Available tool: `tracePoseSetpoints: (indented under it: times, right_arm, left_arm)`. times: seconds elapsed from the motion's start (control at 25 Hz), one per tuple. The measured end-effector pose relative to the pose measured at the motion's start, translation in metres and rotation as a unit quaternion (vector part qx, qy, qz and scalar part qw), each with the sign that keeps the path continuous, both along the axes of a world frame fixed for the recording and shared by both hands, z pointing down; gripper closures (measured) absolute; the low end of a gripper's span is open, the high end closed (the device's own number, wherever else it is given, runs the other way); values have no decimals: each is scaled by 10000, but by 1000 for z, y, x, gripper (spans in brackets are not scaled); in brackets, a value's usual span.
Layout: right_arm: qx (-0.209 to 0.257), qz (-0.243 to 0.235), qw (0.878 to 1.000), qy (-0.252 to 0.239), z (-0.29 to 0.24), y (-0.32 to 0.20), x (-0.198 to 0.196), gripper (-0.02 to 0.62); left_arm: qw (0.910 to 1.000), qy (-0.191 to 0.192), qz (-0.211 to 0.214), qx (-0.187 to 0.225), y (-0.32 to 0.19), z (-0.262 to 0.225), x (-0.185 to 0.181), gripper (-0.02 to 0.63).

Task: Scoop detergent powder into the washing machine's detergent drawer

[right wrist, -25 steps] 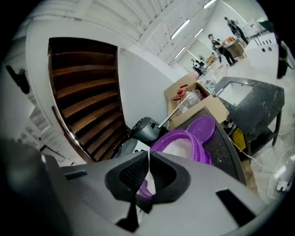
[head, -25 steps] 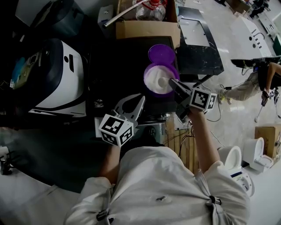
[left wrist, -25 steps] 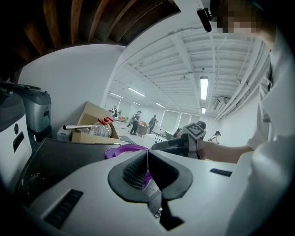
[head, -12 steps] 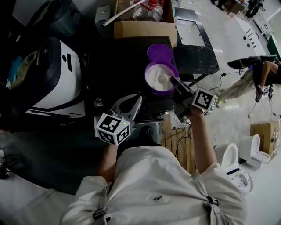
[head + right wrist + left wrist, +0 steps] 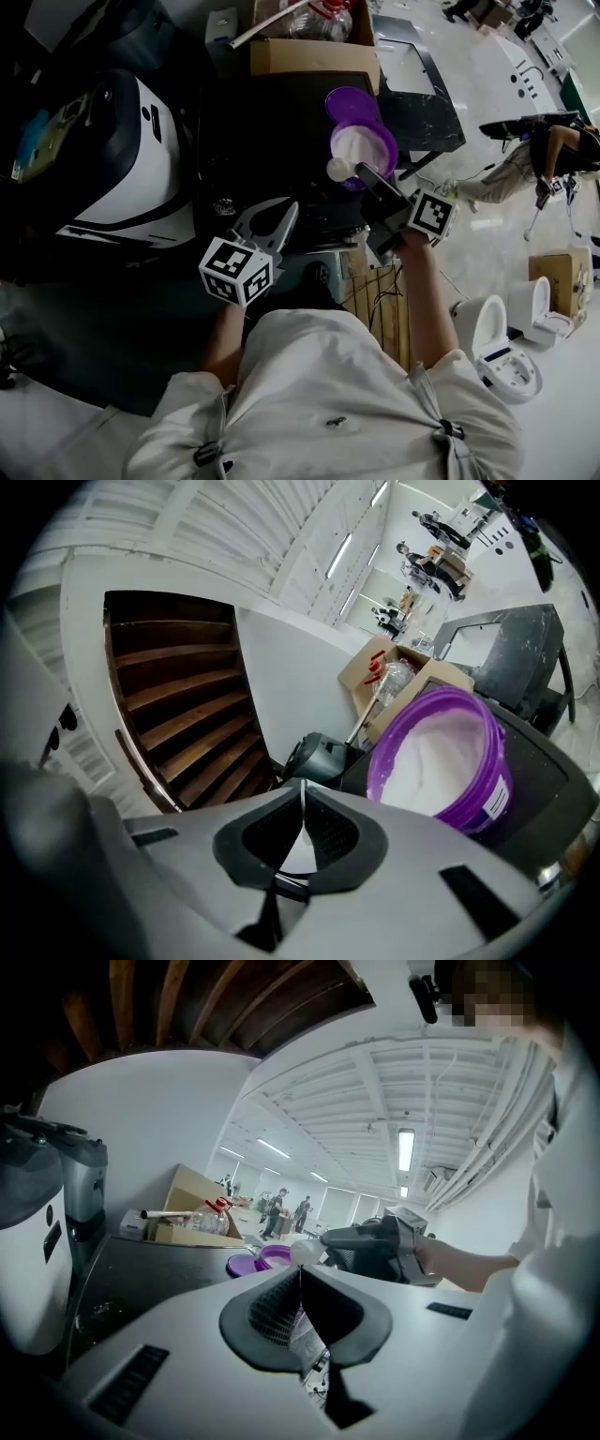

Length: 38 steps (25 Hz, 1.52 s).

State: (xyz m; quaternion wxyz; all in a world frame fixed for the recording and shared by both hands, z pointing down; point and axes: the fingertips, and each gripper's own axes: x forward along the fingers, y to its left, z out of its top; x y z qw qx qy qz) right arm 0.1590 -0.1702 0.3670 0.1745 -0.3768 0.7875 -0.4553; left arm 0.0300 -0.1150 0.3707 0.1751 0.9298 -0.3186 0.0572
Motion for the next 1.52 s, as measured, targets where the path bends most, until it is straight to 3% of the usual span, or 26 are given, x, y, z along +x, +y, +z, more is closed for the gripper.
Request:
tracePoseSetpoints:
  times: [0.76, 1.52]
  right_arm:
    - [-157, -445, 9989, -50, 16, 55, -132, 583]
    - [-423, -601, 9973, 66, 61, 97, -183, 583]
  left_arm:
    - [9989, 18, -406, -234, 36, 20, -133, 586]
    - [9975, 55, -388, -593, 63, 63, -172, 586]
